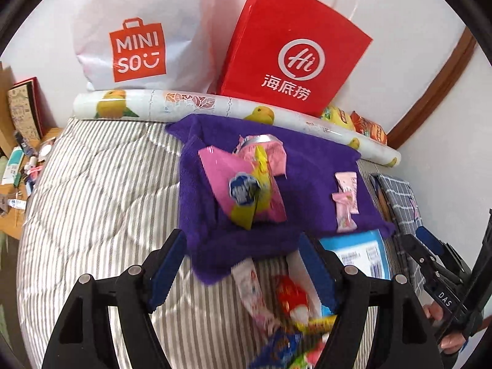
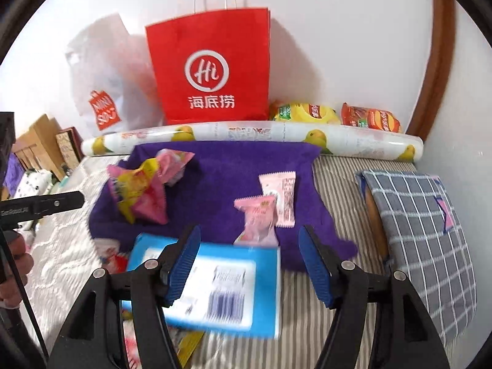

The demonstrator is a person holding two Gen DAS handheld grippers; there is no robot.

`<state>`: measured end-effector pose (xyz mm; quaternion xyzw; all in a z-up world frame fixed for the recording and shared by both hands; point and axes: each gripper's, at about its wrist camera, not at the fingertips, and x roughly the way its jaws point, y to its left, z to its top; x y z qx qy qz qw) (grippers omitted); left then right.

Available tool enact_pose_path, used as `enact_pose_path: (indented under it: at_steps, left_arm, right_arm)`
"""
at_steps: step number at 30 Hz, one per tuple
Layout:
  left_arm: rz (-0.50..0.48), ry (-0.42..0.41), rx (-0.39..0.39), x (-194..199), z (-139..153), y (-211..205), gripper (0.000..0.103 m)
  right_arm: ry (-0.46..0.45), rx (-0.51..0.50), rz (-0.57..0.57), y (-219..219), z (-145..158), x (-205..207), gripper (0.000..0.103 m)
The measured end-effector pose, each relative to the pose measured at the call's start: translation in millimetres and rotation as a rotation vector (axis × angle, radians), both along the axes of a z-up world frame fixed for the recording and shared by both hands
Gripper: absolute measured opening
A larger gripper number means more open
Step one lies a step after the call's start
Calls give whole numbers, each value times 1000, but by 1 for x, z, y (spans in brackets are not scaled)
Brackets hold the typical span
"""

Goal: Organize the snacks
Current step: 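Open both tools to drop the packets onto the purple towel, then move both tools back toward the remaining snack pile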

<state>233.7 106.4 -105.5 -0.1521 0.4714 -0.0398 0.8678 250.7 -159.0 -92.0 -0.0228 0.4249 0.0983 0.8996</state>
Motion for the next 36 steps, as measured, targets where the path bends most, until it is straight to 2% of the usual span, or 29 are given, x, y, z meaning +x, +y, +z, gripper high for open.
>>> enact_pose_path:
  at_steps: [3, 6, 12, 15, 20, 26, 29, 32, 36]
  left_arm:
    - [-21, 0, 2, -19, 4, -2, 72]
    - [-23, 1, -12, -35, 5, -4, 72]
    - [-37, -1, 0, -66, 7, -8, 72]
    - [-31, -7, 8, -80, 5, -5, 74]
    - [-2, 0, -2, -97, -6, 8, 74]
    - [15, 27, -18, -107, -26, 23, 74]
    - [14, 33, -25, -108, -30, 25, 74]
    - [9, 36, -25, -108, -33, 25, 74]
    - [0, 41, -23, -108, -36, 22, 74]
  right_arm:
    - [-4, 3, -15, -1, 4, -24, 66]
    - [80, 52, 31, 2, 1, -48, 66]
    - [96, 98, 148, 30, -8, -91, 67]
    - [97, 112, 188, 45, -15, -103, 78]
    - [106, 77, 212, 64, -31, -109, 85]
    - [136, 53, 222, 77, -48, -108, 85]
    - [139, 30, 236, 86, -52, -108, 85]
    - [131, -35, 241, 95, -59, -108, 86]
    - [170, -54, 228, 96, -70, -102, 86]
